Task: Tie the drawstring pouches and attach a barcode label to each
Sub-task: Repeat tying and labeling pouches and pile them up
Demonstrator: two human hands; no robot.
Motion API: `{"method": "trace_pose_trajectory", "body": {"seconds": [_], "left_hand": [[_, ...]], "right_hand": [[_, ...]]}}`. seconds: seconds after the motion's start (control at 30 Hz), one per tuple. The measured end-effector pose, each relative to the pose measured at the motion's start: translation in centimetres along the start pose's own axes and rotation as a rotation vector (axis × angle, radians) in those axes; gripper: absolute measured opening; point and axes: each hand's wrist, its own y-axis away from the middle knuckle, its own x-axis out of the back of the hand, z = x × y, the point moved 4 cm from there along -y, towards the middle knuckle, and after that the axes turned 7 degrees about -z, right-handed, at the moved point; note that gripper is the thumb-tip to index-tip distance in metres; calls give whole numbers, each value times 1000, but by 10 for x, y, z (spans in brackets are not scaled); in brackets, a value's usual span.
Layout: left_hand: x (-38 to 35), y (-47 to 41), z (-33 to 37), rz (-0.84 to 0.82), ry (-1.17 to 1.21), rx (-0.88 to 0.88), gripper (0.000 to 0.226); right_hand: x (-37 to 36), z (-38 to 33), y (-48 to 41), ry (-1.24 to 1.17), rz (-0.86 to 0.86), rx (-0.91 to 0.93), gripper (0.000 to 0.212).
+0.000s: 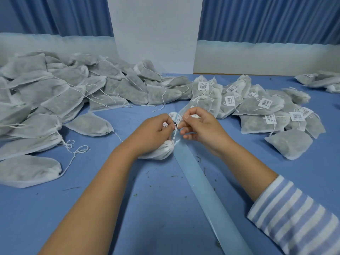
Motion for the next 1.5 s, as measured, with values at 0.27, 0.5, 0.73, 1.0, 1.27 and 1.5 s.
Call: {"method": "trace_pose_trajectory", "body": {"seconds": [0.27, 0.5, 0.73, 1.0, 1.27, 1.5], "left_hand": [[5, 0, 5, 109, -88, -57, 15], [-2, -3, 14, 95, -95, -123, 24], [-5, -3, 12, 41, -35, -96, 24], [10, 2, -9, -192, 35, 155, 22], [37, 2, -15, 216, 135, 119, 19], [38, 1, -13, 459, 565, 169, 28]], "right_hand": [[-5, -1, 3, -118, 73, -81, 14], [0, -2, 1, 28, 147, -20, 9], [2, -4, 0, 4, 141, 23, 9], [11, -10, -3, -240, 161, 94, 10], [-4, -21, 6, 105, 90, 295, 12], [-28, -15, 14, 401, -27, 421, 20]]}}
